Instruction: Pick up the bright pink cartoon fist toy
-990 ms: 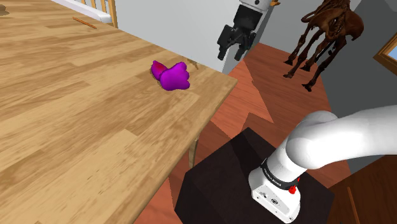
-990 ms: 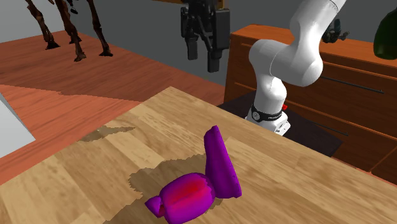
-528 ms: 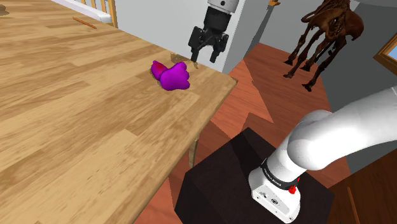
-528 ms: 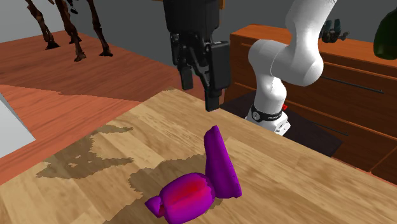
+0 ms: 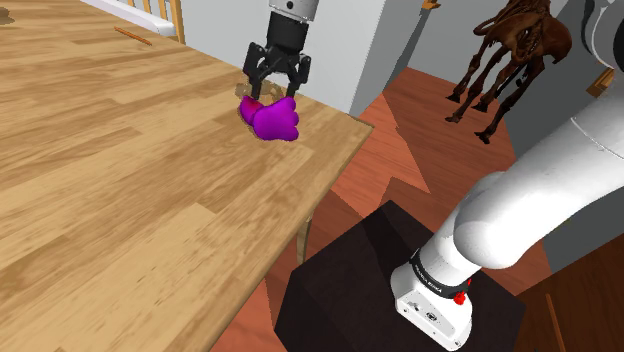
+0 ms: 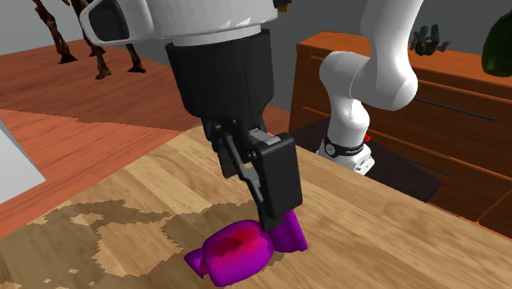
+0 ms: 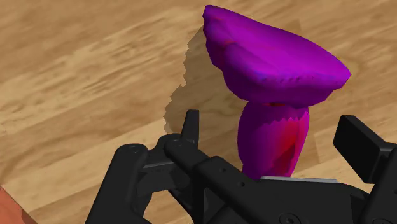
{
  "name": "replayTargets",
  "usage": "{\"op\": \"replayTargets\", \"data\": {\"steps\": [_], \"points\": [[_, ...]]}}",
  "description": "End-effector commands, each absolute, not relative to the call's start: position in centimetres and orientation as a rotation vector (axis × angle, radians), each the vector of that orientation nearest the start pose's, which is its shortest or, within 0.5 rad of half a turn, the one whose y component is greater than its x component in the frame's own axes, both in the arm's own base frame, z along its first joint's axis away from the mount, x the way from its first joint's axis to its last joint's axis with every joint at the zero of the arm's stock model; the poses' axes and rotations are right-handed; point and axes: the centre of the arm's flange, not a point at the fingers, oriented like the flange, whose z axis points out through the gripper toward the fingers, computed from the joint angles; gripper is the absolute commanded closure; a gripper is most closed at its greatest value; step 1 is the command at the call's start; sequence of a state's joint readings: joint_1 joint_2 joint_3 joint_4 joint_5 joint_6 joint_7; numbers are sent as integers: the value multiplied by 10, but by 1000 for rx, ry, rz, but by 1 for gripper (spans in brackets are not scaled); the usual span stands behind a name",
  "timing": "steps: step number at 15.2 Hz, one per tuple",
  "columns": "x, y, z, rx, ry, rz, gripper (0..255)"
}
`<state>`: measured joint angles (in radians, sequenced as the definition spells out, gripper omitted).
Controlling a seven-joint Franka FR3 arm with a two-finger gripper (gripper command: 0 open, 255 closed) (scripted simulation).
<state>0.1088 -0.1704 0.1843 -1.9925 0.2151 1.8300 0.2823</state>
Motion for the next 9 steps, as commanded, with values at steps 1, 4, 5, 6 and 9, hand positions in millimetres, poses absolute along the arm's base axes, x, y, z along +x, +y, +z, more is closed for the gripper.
{"op": "replayTargets", "data": {"steps": [1, 4, 5, 6, 9], "points": [[498, 191, 530, -2960, 56, 88, 0], [503, 197, 518, -2958, 52, 94, 0], [503, 197, 513, -2958, 52, 94, 0], [503, 197, 507, -2958, 52, 94, 0], [503, 197, 491, -2958, 52, 94, 0]]}}
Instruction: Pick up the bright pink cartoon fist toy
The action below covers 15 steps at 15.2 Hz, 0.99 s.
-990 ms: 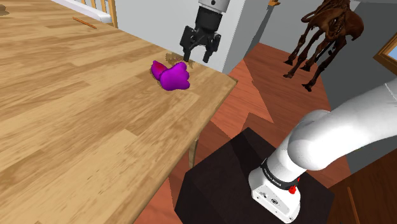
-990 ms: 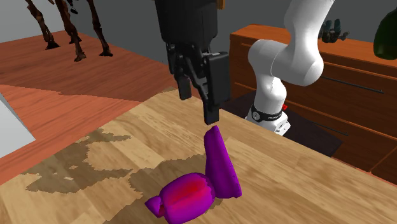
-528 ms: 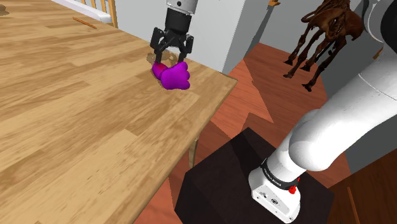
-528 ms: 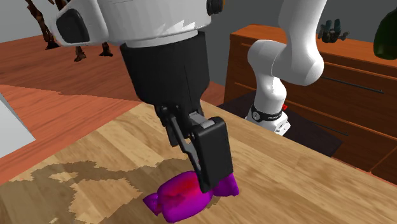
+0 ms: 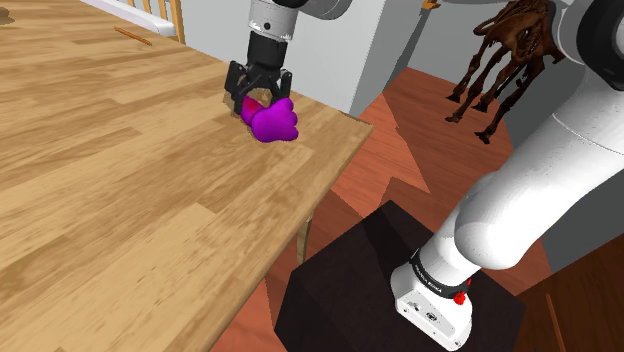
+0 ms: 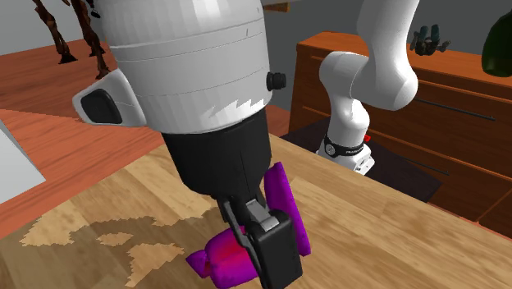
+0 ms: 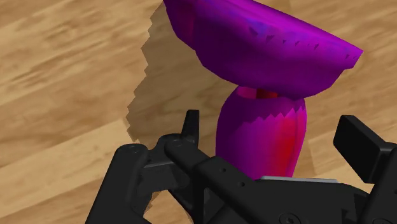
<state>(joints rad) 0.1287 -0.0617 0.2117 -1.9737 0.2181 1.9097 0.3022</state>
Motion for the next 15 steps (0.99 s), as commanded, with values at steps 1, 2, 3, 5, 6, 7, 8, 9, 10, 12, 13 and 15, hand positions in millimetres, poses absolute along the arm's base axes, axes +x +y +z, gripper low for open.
{"op": "replayTargets", "data": {"steps": [1, 2, 3, 5, 6, 7, 8, 9, 10, 12, 13, 15], "points": [[503, 197, 488, -2958, 52, 94, 0], [503, 197, 488, -2958, 52, 94, 0], [503, 198, 489, -2958, 52, 94, 255], [503, 198, 489, -2958, 52, 94, 255], [503, 198, 489, -2958, 52, 94, 255], [503, 198, 489, -2958, 52, 94, 255], [503, 198, 489, -2958, 52, 94, 255], [503, 198, 489, -2958, 52, 94, 255], [503, 198, 489, -2958, 52, 94, 255], [503, 197, 488, -2958, 52, 94, 255], [503, 197, 494, -2958, 52, 94, 255], [503, 197, 504, -2958, 52, 94, 255]]}}
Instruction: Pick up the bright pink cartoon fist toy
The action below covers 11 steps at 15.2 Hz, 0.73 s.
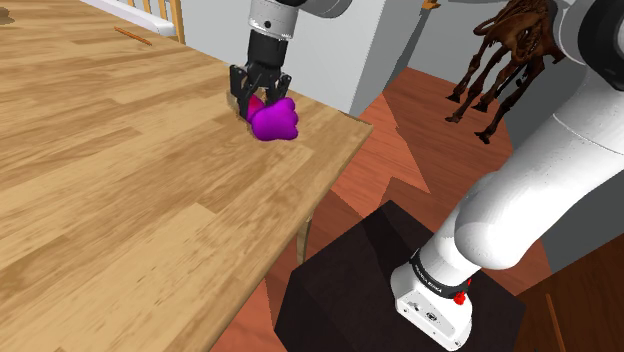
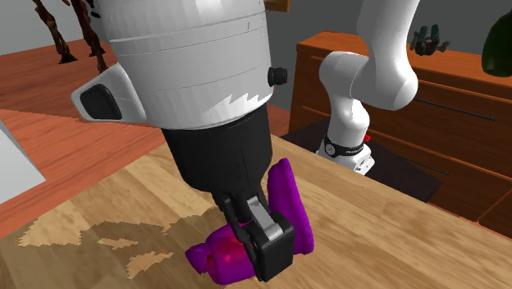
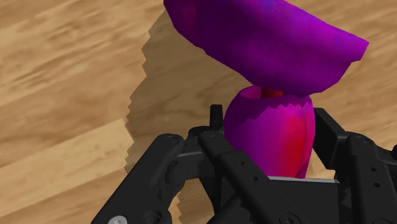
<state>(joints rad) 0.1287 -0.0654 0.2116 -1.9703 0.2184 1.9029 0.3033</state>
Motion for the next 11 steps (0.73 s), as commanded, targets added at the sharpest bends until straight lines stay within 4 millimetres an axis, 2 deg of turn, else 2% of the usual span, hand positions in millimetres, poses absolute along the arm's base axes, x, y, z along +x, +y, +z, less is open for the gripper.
{"op": "replayTargets", "data": {"steps": [1, 11], "points": [[503, 197, 509, -2958, 52, 94, 255], [503, 197, 562, -2958, 52, 94, 255]]}}
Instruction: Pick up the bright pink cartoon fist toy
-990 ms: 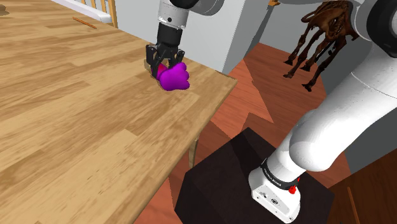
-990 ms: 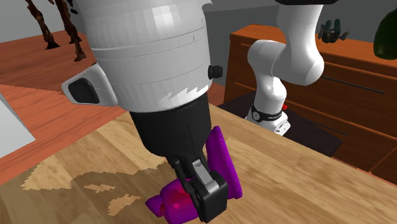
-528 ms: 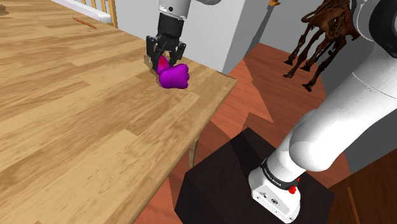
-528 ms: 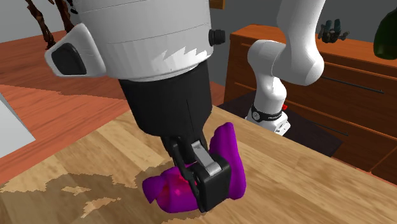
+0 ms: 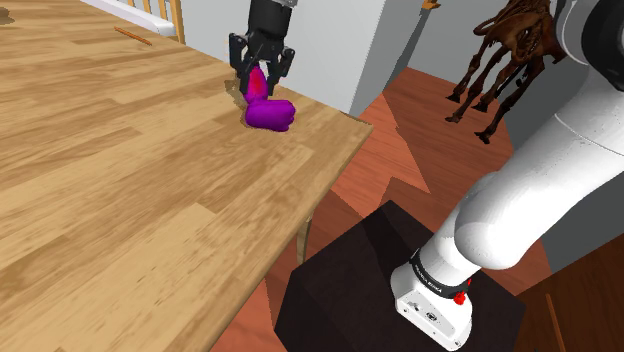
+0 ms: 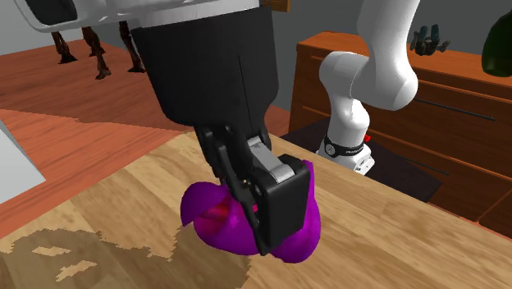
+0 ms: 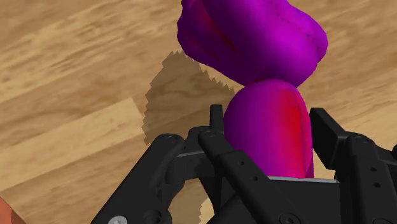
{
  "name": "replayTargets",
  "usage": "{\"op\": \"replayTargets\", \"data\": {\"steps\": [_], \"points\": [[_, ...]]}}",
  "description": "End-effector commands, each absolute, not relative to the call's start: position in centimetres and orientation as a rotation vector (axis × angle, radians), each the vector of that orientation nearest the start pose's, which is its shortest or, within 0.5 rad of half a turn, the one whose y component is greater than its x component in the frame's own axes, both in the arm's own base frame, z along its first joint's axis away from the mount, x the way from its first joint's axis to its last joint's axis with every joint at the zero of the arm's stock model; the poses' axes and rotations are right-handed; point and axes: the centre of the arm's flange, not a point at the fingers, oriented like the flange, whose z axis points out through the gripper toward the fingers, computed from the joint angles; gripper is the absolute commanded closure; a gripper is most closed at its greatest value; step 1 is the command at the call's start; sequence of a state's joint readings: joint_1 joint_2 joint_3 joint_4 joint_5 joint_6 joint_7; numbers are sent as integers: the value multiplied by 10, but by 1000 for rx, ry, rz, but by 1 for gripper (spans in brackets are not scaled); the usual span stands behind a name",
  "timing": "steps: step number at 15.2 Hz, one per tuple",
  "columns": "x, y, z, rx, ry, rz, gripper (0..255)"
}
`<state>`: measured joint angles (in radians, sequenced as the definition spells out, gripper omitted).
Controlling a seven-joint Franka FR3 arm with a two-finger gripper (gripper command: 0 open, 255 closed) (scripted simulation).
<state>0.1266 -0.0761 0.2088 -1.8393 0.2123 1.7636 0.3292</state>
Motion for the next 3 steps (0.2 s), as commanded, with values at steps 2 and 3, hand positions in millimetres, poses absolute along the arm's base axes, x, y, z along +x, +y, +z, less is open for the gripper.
{"op": "replayTargets", "data": {"steps": [2, 3], "points": [[503, 197, 568, -2958, 52, 94, 255], [503, 197, 568, -2958, 52, 94, 255]]}}
